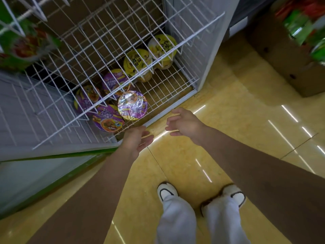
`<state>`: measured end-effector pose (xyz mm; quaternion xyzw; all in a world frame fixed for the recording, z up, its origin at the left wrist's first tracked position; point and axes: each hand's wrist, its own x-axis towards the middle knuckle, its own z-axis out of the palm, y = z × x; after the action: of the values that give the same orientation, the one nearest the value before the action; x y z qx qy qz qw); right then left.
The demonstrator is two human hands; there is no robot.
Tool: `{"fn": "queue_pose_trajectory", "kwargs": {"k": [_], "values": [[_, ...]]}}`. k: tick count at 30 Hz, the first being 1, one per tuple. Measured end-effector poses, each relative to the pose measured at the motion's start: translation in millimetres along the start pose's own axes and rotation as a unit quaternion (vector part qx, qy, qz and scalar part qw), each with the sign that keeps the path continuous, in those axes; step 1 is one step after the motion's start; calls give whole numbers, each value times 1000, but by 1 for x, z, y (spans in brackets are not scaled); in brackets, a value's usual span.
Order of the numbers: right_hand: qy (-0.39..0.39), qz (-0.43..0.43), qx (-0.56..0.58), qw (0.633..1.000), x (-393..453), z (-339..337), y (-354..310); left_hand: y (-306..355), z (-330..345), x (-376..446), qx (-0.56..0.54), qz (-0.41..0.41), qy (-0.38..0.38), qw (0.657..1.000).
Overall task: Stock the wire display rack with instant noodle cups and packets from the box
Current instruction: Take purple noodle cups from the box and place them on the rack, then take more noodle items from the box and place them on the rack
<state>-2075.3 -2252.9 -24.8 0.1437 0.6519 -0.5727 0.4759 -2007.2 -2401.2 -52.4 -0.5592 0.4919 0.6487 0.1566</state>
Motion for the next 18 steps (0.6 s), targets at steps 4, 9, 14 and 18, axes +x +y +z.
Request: {"fn": "queue_pose_trajectory", "kwargs": {"k": [4,9,14,18], "values": [[6,-10,2,1000,-13,-10,-11,4,15,-23,3,15,-12,1000],[-10,-25,-32,999,-65,-35,-30,7,44,-68,15,15,-7,1000],[6,-40,-69,997,-146,-85,-64,34,102,-153,25,26,-37,999],[46,-50,-55,996,-206,-129,-89,59,154,-219,34,67,-88,993]]}}
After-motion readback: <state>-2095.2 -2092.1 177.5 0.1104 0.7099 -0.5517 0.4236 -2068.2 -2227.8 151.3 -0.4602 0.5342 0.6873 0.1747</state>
